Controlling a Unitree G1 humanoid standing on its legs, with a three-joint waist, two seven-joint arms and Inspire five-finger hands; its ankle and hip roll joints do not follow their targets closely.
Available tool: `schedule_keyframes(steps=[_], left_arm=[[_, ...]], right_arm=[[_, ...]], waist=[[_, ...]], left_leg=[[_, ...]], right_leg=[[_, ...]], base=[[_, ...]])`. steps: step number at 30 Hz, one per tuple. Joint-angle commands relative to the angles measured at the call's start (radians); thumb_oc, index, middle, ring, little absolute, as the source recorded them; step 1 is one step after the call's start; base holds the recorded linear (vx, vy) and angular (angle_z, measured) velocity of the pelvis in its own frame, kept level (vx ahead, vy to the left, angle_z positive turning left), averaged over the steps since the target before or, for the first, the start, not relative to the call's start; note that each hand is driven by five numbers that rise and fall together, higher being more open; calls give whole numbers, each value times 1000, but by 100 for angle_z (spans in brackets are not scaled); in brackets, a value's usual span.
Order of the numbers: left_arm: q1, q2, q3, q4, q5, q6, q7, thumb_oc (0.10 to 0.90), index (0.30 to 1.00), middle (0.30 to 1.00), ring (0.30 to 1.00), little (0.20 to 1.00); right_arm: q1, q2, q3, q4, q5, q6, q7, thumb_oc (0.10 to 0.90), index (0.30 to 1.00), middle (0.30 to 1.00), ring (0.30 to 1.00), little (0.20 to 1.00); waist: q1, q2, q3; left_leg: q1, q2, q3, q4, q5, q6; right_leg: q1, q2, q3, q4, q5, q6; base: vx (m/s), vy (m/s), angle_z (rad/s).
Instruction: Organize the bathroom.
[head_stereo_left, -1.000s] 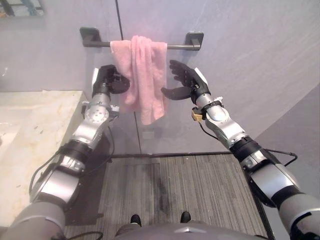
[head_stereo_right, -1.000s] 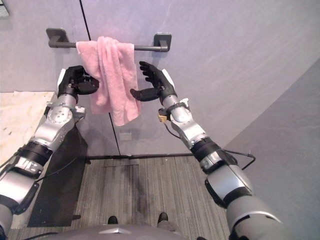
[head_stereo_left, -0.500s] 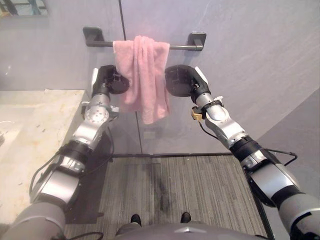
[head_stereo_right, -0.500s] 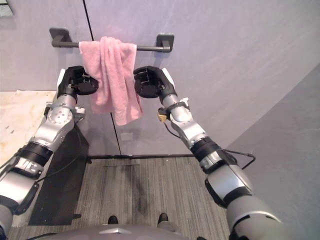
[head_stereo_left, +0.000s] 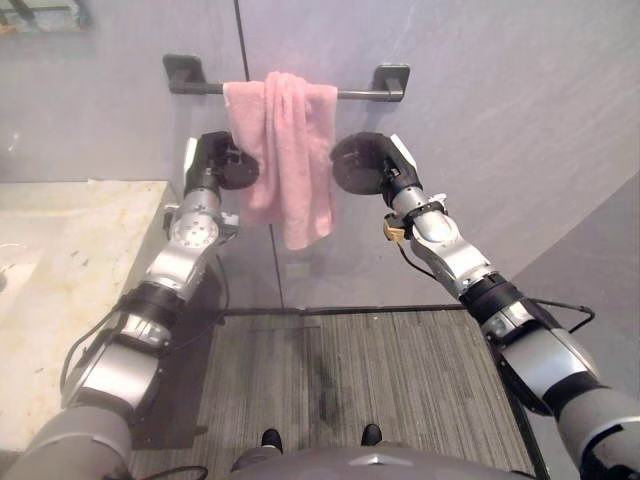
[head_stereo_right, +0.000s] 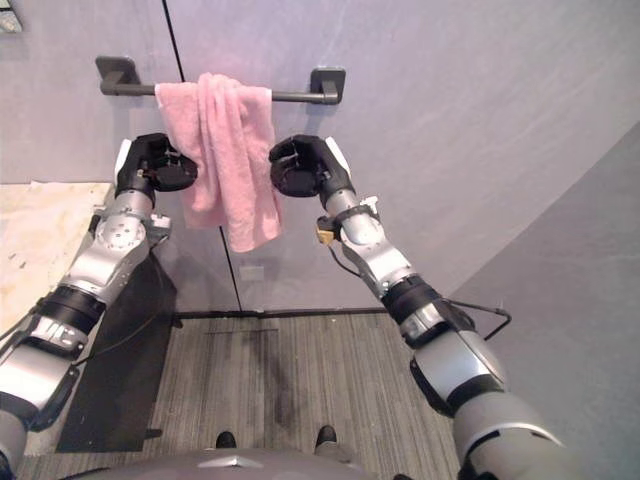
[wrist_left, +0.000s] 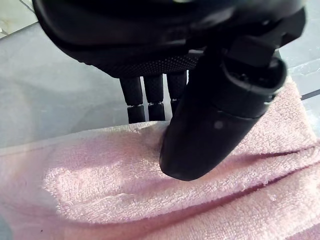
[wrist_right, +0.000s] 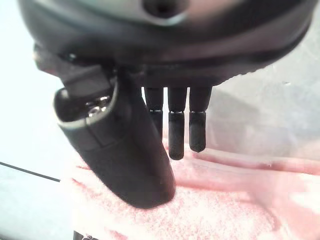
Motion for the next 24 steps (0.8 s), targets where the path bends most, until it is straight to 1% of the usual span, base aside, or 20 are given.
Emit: schedule_keyframes(steps=[1, 9, 14, 16, 24], left_arm=[[-87, 17, -4, -18, 59, -73, 24, 400, 300, 300, 300, 300], [-79, 15, 2, -18, 66, -72, 23, 400, 300, 300, 300, 300], [-76, 18, 2, -20, 67, -73, 18, 400, 300, 300, 300, 300], [-75, 23, 5, -20, 68, -71, 14, 400, 300, 300, 300, 300], [-89, 26, -4, -10, 61, -71, 5, 400, 300, 300, 300, 300]], right_arm=[[-89, -21, -80, -81, -47, -76, -49, 800, 900, 900, 900, 900], [-107, -20, -71, -79, -45, -59, -34, 800, 900, 900, 900, 900], [-132, -19, -73, -56, -21, -72, -51, 800, 900, 900, 900, 900], [-138, -25, -70, -53, -33, -73, -46, 800, 900, 900, 900, 900], [-192, -26, -57, 2, 10, -92, -25, 800, 900, 900, 900, 900]], waist=[[18, 23, -62], [24, 23, -61], [33, 21, -63], [36, 21, -64], [51, 18, -68]], left_leg=[[60, -54, 55, 13, -133, 25], [62, -55, 51, 15, -133, 25], [60, -56, 50, 15, -133, 24], [58, -56, 45, 14, -132, 25], [58, -55, 38, 15, -130, 22]], right_leg=[[-5, -42, -10, 43, -64, 119], [0, -42, -14, 42, -67, 117], [2, -41, -18, 42, -69, 116], [0, -40, -17, 45, -70, 115], [5, -41, -30, 37, -66, 114]], base=[[0, 0, 0], [0, 0, 0], [0, 0, 0], [0, 0, 0], [0, 0, 0]])
